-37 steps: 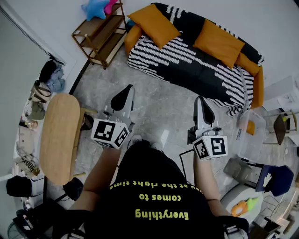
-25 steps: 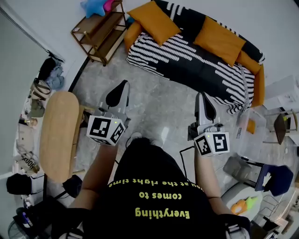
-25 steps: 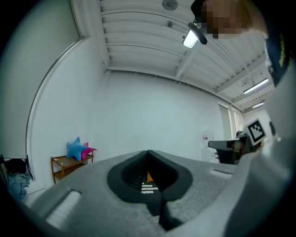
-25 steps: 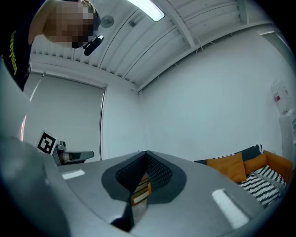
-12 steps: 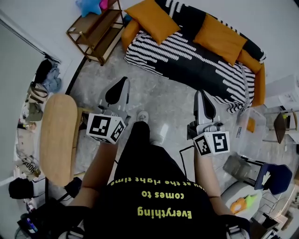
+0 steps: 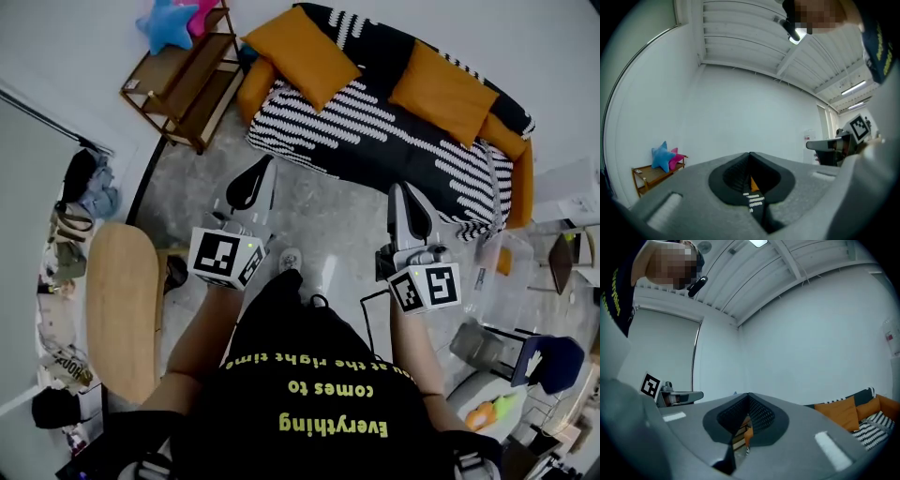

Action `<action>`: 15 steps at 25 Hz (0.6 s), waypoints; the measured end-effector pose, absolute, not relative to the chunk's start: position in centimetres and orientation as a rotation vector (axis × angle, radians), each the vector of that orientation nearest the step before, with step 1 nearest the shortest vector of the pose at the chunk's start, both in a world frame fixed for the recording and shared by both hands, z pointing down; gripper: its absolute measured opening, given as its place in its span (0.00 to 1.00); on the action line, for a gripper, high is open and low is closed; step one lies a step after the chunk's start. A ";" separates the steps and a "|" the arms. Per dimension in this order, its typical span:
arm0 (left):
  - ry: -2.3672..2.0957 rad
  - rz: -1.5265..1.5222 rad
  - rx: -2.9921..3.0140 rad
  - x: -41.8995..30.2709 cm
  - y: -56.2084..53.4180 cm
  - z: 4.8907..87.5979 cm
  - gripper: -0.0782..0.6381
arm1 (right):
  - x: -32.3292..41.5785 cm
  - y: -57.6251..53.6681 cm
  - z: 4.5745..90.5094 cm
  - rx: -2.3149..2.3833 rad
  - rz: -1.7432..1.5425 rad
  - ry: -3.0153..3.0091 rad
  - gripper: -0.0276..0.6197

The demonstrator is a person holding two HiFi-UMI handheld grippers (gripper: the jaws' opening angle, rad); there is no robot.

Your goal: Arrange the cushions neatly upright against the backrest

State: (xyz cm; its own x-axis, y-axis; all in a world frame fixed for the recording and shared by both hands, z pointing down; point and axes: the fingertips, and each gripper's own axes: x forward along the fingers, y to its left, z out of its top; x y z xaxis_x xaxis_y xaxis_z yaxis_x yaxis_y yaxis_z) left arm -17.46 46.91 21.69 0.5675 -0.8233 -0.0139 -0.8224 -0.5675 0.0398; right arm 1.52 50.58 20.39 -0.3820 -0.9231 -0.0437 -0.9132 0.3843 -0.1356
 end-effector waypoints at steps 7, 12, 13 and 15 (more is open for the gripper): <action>-1.380 -0.050 2.787 -18.4 40.0 21.5 0.11 | 0.1 44.1 19.8 -1.708 -0.123 2.467 0.06; -1.360 -0.045 2.774 -18.5 36.3 21.8 0.11 | -0.3 40.7 20.1 -1.725 -0.141 2.471 0.06; -1.361 -0.049 2.771 -18.5 35.6 21.9 0.11 | -0.2 40.0 20.1 -1.727 -0.139 2.475 0.06; -1.366 -0.057 2.766 -18.2 34.0 22.2 0.11 | 0.3 38.3 20.2 -1.726 -0.138 2.477 0.06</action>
State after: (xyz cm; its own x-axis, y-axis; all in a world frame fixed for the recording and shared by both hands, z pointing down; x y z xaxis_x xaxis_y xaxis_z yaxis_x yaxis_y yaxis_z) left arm -18.22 33.98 22.20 0.6076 -0.7942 -0.0080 -0.7921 -0.6067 0.0669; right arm 0.32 38.30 20.20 -0.3425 -0.9384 -0.0459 -0.9275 0.3455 -0.1425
